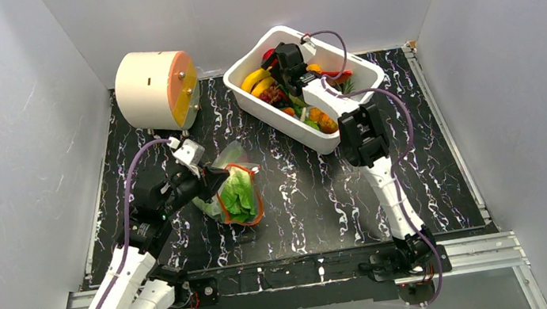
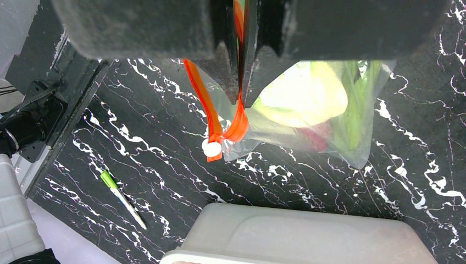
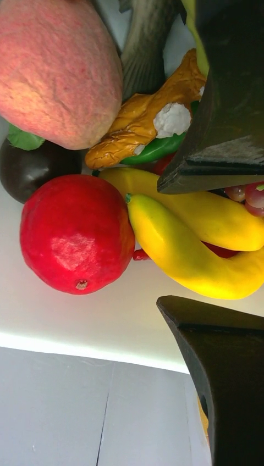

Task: Place the food in the zip-top bag and seal the zipper
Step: Pick up the fake fruit from the bin.

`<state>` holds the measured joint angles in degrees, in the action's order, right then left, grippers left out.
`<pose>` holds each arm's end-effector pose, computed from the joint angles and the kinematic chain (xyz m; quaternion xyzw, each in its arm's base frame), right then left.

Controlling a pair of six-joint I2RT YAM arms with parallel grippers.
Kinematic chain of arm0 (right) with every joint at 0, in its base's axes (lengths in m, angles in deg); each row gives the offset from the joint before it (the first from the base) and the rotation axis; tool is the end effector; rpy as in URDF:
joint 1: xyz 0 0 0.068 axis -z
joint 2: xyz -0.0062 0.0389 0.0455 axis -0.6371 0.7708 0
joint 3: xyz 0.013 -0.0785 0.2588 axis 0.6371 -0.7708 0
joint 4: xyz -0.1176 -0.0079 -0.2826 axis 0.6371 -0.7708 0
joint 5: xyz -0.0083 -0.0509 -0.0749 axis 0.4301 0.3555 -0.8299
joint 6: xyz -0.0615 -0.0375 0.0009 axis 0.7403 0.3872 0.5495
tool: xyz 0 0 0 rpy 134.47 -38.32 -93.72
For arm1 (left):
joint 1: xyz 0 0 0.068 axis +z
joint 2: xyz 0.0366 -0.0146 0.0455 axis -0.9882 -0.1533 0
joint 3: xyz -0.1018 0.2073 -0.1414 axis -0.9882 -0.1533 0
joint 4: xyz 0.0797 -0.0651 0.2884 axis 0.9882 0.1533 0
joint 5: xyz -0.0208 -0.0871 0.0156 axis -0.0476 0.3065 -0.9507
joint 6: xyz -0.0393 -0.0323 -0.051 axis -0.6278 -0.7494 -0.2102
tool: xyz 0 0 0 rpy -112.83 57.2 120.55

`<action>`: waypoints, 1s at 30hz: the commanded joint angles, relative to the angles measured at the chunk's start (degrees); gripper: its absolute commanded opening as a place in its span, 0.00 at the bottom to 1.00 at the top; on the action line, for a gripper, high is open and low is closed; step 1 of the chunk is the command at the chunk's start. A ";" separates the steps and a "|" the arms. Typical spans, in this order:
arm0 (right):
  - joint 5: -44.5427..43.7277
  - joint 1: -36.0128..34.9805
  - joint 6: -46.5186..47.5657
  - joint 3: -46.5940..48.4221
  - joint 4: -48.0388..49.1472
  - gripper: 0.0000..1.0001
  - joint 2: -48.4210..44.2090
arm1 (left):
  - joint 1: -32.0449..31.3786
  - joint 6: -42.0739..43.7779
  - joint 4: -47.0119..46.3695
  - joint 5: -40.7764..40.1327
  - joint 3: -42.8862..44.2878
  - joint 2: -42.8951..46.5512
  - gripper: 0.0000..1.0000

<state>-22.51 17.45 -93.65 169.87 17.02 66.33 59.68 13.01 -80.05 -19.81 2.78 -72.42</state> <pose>0.6138 0.2356 0.1702 0.3158 0.7814 0.2714 0.4648 0.2145 -0.1141 0.2927 0.2648 0.6993 -0.3169 0.5835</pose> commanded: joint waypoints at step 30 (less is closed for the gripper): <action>9.44 0.17 0.63 -19.73 24.74 0.25 -13.35 | -0.03 -3.05 -1.64 1.49 1.77 1.39 0.00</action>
<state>-15.36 17.54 -95.81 152.19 37.48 59.64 59.68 11.92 -78.96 -19.89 2.78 -71.22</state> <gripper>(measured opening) 0.341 0.009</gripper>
